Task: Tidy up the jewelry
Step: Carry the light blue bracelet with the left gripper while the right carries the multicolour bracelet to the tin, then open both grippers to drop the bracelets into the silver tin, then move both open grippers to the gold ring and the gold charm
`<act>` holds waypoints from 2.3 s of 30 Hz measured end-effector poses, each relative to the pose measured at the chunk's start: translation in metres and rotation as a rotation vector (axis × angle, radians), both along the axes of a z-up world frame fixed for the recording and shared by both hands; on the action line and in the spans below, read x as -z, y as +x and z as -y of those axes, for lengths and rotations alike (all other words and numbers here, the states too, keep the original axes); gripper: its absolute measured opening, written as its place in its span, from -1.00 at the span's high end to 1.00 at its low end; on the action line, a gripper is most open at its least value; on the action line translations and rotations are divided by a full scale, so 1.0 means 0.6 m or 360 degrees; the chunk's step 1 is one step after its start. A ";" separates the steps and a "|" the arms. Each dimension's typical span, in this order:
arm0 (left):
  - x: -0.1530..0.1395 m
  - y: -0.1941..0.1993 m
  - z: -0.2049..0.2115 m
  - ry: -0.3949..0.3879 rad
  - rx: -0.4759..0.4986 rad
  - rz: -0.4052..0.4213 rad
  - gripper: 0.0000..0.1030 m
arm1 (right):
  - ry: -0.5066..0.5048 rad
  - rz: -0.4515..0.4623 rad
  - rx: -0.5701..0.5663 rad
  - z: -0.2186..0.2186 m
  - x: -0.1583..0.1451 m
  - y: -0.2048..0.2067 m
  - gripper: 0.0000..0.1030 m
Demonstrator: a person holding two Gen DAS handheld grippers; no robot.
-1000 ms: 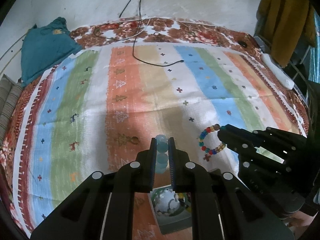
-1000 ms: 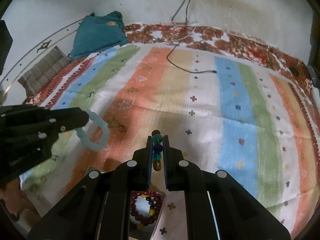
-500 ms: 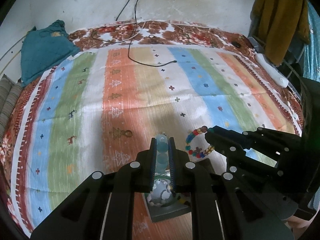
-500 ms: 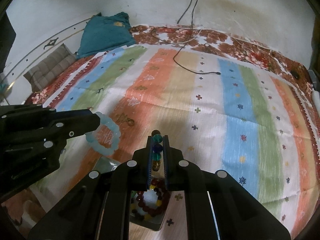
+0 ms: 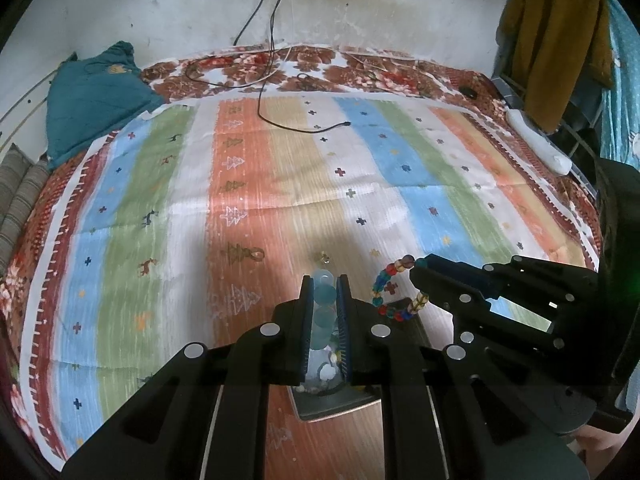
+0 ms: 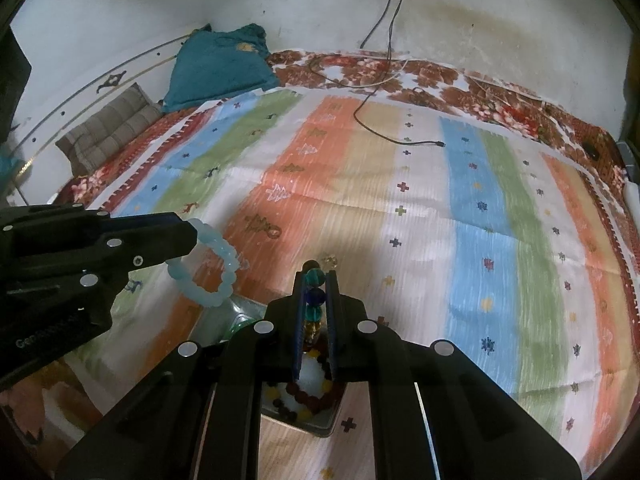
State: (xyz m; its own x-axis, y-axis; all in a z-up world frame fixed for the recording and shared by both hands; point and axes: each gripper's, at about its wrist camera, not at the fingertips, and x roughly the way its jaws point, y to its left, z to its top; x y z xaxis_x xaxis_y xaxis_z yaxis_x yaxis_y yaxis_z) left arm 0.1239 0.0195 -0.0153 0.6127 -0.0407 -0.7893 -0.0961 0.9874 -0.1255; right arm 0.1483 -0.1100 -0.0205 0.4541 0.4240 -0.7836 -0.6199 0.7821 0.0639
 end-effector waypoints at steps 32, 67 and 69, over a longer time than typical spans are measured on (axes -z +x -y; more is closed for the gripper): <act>-0.013 -0.058 0.005 -0.0008 -0.0016 0.0049 0.67 | 0.0034 -0.0043 0.0057 0.028 -0.002 -0.035 0.54; 0.051 0.058 -0.058 0.0138 -0.0189 -0.0236 -0.18 | -0.0178 -0.0162 0.0006 -0.034 0.049 0.061 0.00; 0.058 0.069 -0.064 0.0134 -0.0193 -0.0263 -0.18 | -0.0181 -0.0181 0.0000 -0.036 0.053 0.067 -0.01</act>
